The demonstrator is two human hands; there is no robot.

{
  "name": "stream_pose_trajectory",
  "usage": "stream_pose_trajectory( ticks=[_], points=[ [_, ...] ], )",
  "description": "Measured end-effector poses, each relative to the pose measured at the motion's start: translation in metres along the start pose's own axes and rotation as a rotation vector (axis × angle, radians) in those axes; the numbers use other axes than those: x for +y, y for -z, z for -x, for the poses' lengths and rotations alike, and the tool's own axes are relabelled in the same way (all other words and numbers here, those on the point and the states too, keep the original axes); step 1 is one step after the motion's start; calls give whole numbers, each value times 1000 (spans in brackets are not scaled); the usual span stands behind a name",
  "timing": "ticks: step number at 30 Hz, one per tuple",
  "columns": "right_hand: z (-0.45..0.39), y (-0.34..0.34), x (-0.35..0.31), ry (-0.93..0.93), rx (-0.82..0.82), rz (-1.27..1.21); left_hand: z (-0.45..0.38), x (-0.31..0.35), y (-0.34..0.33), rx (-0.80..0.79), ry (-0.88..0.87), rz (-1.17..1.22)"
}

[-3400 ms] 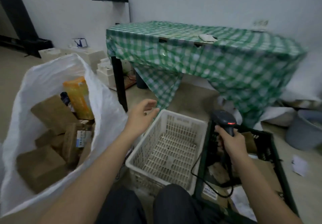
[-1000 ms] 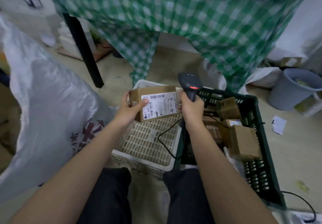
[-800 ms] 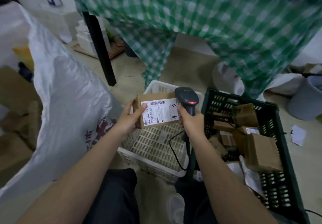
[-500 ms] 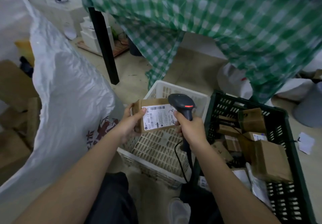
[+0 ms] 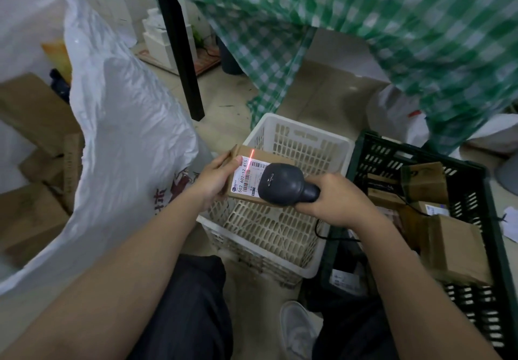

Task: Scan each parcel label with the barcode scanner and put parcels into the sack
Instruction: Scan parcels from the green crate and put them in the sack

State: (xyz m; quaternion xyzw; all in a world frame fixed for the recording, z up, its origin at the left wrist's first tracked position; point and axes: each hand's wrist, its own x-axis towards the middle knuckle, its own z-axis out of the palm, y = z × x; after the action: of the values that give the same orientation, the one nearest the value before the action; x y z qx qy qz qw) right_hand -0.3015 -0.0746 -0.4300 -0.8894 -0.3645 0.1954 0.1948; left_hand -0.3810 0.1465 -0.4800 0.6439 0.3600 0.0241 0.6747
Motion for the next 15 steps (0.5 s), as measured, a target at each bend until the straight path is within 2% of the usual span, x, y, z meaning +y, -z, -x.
stream_pose_trajectory(
  ticks=[4, 15],
  points=[
    [1, 0, -3, 2, -24, 107, -1, -2, 2, 11, 0, 8],
    [3, 1, -3, -18, -6, 25, -9, -7, 7, 14, 12, -11]
  ],
)
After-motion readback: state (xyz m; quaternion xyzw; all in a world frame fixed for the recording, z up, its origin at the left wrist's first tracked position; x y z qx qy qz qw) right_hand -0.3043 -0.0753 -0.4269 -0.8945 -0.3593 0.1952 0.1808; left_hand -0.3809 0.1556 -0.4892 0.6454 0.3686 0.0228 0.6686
